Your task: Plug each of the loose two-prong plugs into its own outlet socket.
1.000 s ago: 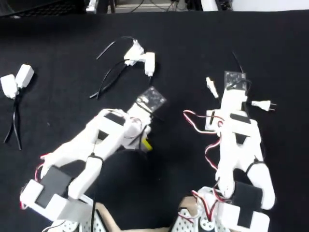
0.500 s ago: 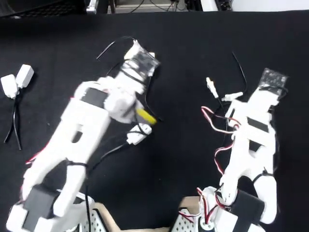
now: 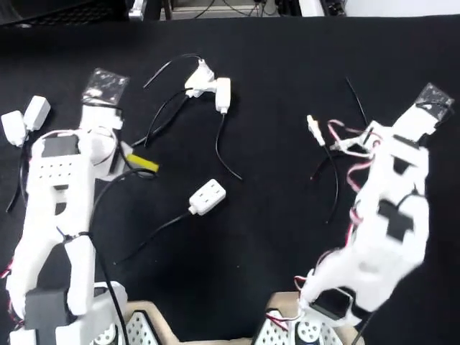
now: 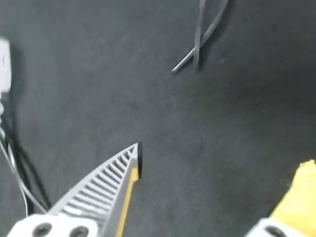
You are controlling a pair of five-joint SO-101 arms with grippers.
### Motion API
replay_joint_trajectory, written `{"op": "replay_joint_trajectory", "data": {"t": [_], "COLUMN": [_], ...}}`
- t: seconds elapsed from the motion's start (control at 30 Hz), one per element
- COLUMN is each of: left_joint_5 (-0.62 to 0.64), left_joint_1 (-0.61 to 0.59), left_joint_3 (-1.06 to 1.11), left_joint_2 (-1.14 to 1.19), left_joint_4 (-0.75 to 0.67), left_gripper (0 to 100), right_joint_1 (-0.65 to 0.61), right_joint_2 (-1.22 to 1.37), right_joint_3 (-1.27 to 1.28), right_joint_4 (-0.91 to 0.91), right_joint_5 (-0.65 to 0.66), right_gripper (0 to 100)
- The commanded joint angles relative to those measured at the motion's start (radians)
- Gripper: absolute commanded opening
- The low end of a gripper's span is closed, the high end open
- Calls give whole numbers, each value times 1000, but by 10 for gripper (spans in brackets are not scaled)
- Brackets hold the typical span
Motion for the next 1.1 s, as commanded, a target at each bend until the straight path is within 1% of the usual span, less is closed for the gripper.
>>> {"op": "replay_joint_trajectory", "data": {"t": [0.0,0.07,0.23,0.3,0.33,0.43,0.53,0.67,0.77,0.9,1.03,1.07], "left_joint_5": [-11,-11,-9,-9,-9,-9,-6,-8,-6,-6,0,21], "left_joint_1": [-28,-28,-25,-25,-28,-33,-41,-30,-41,-42,-42,-42], "left_joint_3": [-1,-1,5,22,27,39,62,136,205,306,369,381], "left_joint_2": [-35,-35,-35,-35,-35,-35,-35,-35,-35,-35,-35,-35], "left_joint_4": [3,3,9,5,5,8,5,-3,-86,-192,-232,-233], "left_gripper": [457,457,457,457,457,457,457,457,457,457,457,457], "right_joint_1": [18,20,34,31,29,26,11,-3,-55,-153,-239,-261], "right_joint_2": [242,384,705,814,865,1009,1004,909,799,651,564,552], "right_joint_3": [-424,-639,-1199,-1423,-1535,-1836,-1816,-1831,-1831,-1830,-1825,-1825], "right_joint_4": [272,437,781,901,951,1063,1040,1083,1126,1177,1183,1183], "right_joint_5": [-12,-12,-14,-14,-14,-14,-6,-5,-5,-5,-5,-5], "right_gripper": [393,328,96,21,11,28,28,28,11,13,13,13]}}
